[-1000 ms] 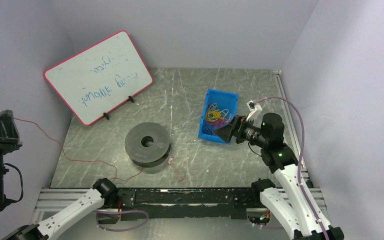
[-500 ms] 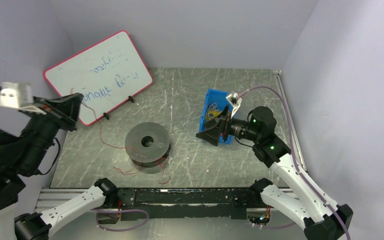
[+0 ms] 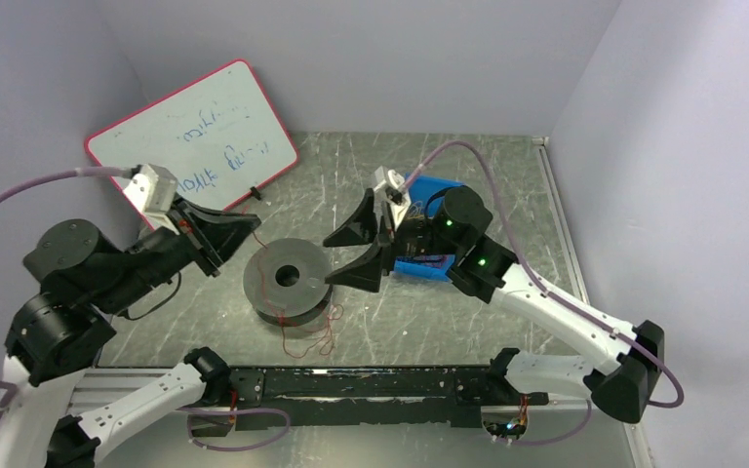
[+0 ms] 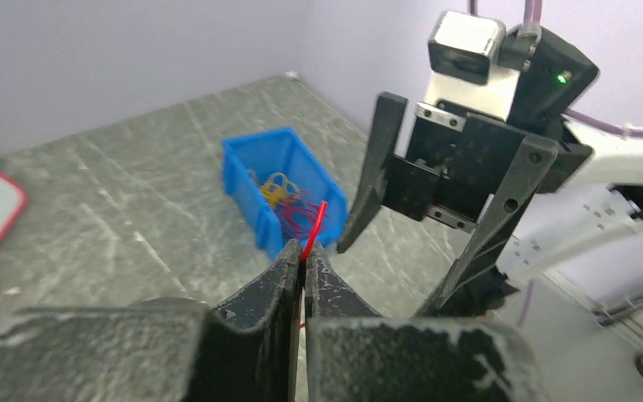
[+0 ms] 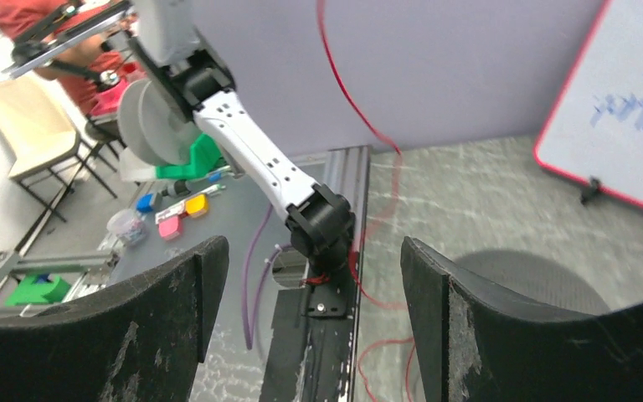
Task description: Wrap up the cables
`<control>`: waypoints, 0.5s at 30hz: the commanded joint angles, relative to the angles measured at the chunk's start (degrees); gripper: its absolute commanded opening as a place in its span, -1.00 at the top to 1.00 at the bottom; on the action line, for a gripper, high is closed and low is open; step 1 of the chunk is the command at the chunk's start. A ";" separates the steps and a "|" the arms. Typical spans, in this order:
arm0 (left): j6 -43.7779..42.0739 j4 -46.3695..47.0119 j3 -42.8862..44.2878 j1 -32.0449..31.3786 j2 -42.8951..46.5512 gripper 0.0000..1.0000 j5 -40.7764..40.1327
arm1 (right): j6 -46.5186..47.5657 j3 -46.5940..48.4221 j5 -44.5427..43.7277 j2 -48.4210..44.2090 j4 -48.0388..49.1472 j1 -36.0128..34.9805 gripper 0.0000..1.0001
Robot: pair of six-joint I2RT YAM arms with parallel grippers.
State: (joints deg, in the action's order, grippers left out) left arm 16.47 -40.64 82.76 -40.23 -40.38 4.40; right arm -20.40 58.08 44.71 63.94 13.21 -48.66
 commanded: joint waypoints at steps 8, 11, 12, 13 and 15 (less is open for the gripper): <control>9.54 17.65 -10.75 0.13 2.61 0.86 19.02 | 6.75 3.24 2.70 5.58 15.29 -5.95 -0.61; 11.15 20.87 -12.84 0.15 2.85 0.86 21.84 | 6.16 2.74 3.22 6.51 19.66 -6.26 -0.61; 11.61 21.75 -13.38 0.15 2.85 0.86 22.25 | 5.81 2.85 3.99 7.06 20.75 -6.41 -0.61; 12.06 22.82 -14.03 0.12 2.85 0.86 22.61 | 5.41 2.90 4.66 7.52 21.65 -6.50 -0.60; 13.06 24.81 -15.14 0.11 2.86 0.86 23.06 | 4.28 3.00 5.85 8.56 23.31 -6.92 -0.59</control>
State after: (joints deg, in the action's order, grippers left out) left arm 26.13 -23.55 69.58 -40.23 -37.69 22.94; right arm -15.38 60.38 48.01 70.91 29.50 -54.70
